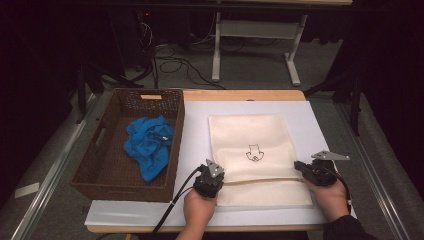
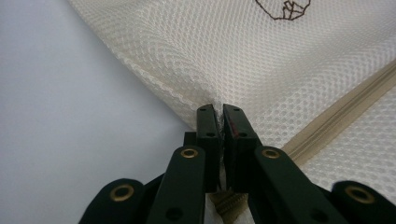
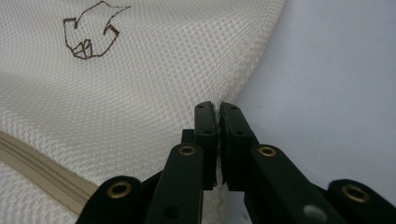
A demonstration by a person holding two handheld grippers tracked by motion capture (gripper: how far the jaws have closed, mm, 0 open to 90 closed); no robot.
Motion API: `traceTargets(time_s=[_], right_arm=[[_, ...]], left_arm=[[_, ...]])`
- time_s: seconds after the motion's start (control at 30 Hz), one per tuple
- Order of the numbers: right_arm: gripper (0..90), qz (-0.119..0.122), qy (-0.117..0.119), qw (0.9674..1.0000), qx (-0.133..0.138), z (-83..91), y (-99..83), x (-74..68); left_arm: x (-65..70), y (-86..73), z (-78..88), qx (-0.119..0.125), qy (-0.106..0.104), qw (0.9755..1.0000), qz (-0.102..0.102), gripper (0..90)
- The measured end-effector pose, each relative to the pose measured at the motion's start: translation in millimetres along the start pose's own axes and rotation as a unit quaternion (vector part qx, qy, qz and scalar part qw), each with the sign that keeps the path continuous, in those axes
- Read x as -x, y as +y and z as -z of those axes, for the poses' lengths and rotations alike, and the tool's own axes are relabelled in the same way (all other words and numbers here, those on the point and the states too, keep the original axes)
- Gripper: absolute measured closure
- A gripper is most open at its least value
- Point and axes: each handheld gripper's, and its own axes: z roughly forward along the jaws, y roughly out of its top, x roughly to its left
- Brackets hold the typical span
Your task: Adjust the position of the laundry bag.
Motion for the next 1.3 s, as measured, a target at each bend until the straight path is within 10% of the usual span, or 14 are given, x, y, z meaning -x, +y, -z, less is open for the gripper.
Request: traceTargets(time_s=[0.47,0.6,0.9,1.3], right_arm=[[82.9,-0.002,0.008,1.0000,0.004,1.6,-0.4,-0.4],[72.2,-0.010,0.016,0.9996,0.022,8.9,-0.3,1.1],[73.0,-0.003,0.015,0.9981,0.060,41.5,-9.1,-6.0],[85.1,-0.016,0.003,0.9981,0.060,75.7,-41.3,-5.8]], left_arm=[[-3.8,2.7,-2.5,0.010,0.017,0.9998,0.005,79.1],[-9.3,2.3,13.9,0.035,0.013,0.9992,0.013,55.4],[-16.7,-15.4,77.2,0.074,-0.019,0.9970,-0.006,42.0],[-13.1,-24.5,71.0,0.083,-0.058,0.9947,-0.020,38.7]])
